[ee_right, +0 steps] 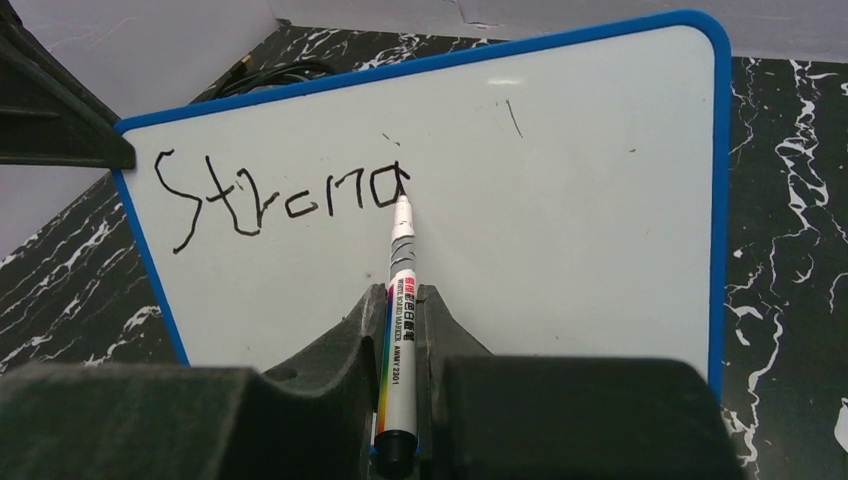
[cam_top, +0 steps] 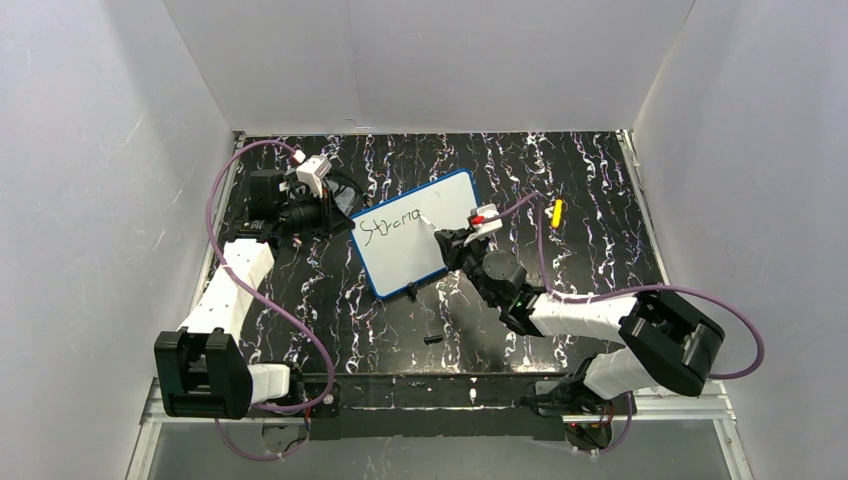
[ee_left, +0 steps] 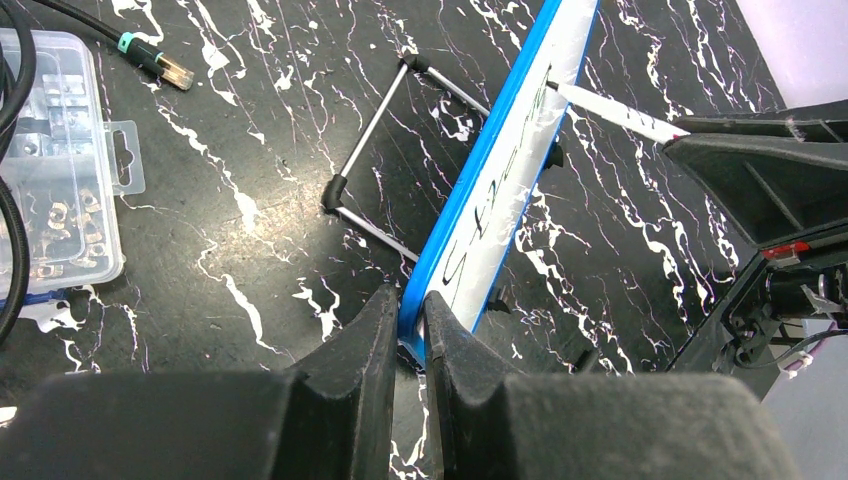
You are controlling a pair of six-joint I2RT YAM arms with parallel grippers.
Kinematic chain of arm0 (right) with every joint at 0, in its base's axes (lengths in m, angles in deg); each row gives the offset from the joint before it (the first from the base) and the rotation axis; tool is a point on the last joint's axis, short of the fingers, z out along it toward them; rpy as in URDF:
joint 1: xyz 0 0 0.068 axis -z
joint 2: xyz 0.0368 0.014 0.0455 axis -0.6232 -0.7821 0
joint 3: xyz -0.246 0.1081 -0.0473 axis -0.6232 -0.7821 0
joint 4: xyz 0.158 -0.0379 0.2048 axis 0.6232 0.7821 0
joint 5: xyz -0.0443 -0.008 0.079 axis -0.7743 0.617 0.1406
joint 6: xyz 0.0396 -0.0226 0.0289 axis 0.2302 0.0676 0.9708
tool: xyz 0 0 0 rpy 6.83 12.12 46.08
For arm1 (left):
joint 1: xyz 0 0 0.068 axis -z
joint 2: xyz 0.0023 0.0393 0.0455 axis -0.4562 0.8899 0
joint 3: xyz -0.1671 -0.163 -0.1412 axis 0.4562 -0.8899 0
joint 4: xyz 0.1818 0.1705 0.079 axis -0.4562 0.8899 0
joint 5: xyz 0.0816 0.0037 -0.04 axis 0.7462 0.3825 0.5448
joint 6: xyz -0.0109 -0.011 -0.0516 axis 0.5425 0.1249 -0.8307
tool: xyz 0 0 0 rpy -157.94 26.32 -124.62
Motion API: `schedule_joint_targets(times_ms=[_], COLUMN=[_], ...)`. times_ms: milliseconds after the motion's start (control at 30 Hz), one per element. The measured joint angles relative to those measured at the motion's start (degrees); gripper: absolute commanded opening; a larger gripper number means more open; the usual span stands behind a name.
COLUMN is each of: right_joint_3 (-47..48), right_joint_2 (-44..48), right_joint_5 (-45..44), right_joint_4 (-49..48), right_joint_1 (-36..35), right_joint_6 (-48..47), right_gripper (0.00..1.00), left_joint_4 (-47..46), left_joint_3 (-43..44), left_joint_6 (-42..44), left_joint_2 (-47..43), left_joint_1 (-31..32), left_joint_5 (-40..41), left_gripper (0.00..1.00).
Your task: Write a sentence on the whiteboard
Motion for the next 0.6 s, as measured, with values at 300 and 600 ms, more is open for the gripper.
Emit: schedule_joint_targets(times_ms=[300,600], right_joint_3=[-2.9,-3.1], right_joint_2=[1.4,1.6], right_joint_5=[0.3,1.2], right_joint_4=[0.7,1.9], right_joint_1=[0.0,-1.0], right_joint_6=[2.5,3.7], right_gripper=[0.01,0.01], left_joint_4=[0.0,0.0], left_joint_3=[0.0,0.0], left_joint_6=[0.0,0.0], left_joint_2=[0.0,0.0], left_joint_1=[0.0,0.0], left_joint_5=[0.0,0.0], left_gripper=[0.0,0.0])
